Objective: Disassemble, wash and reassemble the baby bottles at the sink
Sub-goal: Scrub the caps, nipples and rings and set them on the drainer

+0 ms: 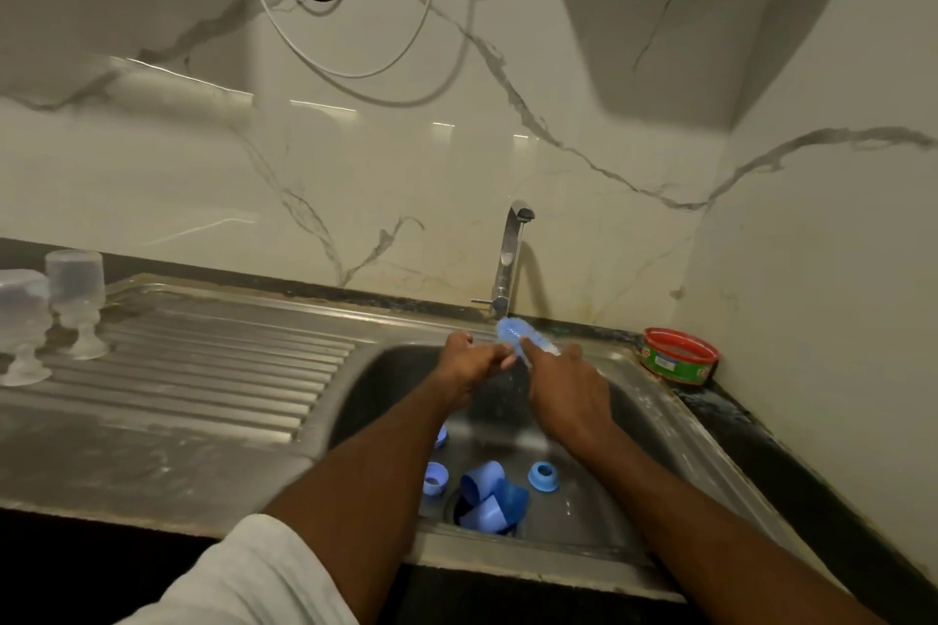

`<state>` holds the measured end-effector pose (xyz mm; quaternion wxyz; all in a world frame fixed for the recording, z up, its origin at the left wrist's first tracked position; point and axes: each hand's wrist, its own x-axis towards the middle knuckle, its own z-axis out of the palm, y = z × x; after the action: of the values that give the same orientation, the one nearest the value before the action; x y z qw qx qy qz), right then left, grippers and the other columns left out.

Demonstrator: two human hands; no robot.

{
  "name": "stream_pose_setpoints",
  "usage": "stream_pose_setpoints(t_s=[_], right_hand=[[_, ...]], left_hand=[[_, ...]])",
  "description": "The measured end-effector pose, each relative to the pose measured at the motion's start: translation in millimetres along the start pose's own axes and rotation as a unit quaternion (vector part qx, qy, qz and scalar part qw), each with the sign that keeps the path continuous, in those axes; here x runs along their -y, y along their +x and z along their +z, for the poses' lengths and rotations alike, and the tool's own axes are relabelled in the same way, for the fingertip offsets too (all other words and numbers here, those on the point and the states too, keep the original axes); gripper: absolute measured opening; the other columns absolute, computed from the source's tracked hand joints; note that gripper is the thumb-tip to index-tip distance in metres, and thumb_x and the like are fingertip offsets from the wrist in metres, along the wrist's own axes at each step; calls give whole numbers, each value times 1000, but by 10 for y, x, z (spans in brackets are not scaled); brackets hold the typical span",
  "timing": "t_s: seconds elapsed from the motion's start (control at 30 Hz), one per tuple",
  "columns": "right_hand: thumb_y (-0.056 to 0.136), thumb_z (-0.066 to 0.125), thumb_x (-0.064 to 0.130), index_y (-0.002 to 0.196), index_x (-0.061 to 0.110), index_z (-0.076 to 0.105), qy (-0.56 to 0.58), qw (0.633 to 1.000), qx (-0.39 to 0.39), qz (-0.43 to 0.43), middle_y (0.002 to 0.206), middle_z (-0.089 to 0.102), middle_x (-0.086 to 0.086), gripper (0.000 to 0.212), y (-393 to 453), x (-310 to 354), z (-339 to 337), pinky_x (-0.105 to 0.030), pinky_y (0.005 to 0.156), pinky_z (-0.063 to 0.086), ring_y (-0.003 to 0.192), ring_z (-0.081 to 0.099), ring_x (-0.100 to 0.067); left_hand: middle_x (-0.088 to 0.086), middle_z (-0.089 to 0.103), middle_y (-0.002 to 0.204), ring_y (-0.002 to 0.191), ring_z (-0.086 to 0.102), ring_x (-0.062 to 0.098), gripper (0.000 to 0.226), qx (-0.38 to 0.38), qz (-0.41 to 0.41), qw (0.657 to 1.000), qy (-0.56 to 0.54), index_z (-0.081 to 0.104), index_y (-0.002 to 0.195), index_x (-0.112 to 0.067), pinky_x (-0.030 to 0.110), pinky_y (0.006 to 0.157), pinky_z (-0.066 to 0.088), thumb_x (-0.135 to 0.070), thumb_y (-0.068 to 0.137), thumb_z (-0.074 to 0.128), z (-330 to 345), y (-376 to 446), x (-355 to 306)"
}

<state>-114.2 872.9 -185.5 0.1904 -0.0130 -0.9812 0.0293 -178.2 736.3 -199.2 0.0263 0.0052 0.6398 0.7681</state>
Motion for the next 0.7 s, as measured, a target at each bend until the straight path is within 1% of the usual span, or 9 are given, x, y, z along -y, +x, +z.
stream_pose_setpoints(t_s=[0.1,0.17,0.23,0.3,0.37,0.43,0.57,0.63,0.7], right_hand=[[97,62,38,153,39,30,15,1000,-1,25,137,51,-15,64,89,-163,-18,-36,88,51,111,59,-26],[103,52,42,154,34,36,63,997,15,34,141,56,-13,54,174,-248,-82,-39,98,47,120,58,-29],[104,44,51,148,29,49,170,984,33,43,129,65,-10,50,241,-259,-185,-39,95,47,115,62,-29],[100,46,57,131,26,63,357,929,52,83,93,65,-9,47,272,-210,-284,-32,68,49,80,64,-23],[102,53,46,118,16,68,529,833,81,142,76,62,-13,37,265,-169,-294,-24,46,40,52,57,-21],[105,52,24,129,13,63,576,796,107,152,87,69,-19,29,203,-126,-260,-25,40,41,50,61,-21],[101,49,-4,138,8,52,648,736,147,133,118,63,-31,38,18,35,-181,-24,45,54,59,71,-24],[100,50,-6,136,-1,52,673,717,115,142,119,61,-33,36,26,65,-149,-23,44,53,58,71,-24],[99,53,-5,132,-5,54,673,719,71,156,105,66,-31,33,74,32,-146,-21,42,51,52,70,-22]], left_hand=[[16,67,101,83,71,19,71,6,-1,1000,-25,33,144,-5,22,63,59,-4,88,76,26,58,25],[12,63,102,82,69,15,65,-53,26,998,-16,39,140,-3,19,60,56,-6,88,77,52,95,43],[10,61,105,84,66,14,65,-100,45,994,-19,41,141,-4,22,66,55,-9,88,78,42,137,55],[12,65,108,91,69,18,62,-110,56,992,-41,43,136,-7,28,78,58,-12,87,79,8,173,67],[14,66,113,99,70,23,60,-108,58,991,-51,43,133,-11,31,84,58,-14,86,81,-18,192,73],[12,65,110,100,70,23,58,-104,69,990,-69,42,132,-16,28,80,57,-11,87,79,-30,168,62],[12,68,108,96,70,22,54,-54,73,995,-51,41,126,-15,29,76,58,-12,88,78,-13,130,31],[14,71,105,93,72,23,52,-14,74,997,-9,46,125,-6,31,76,60,-12,86,80,23,128,42],[15,74,98,83,74,20,50,16,74,997,2,53,123,7,26,67,58,-8,84,80,50,128,58]])
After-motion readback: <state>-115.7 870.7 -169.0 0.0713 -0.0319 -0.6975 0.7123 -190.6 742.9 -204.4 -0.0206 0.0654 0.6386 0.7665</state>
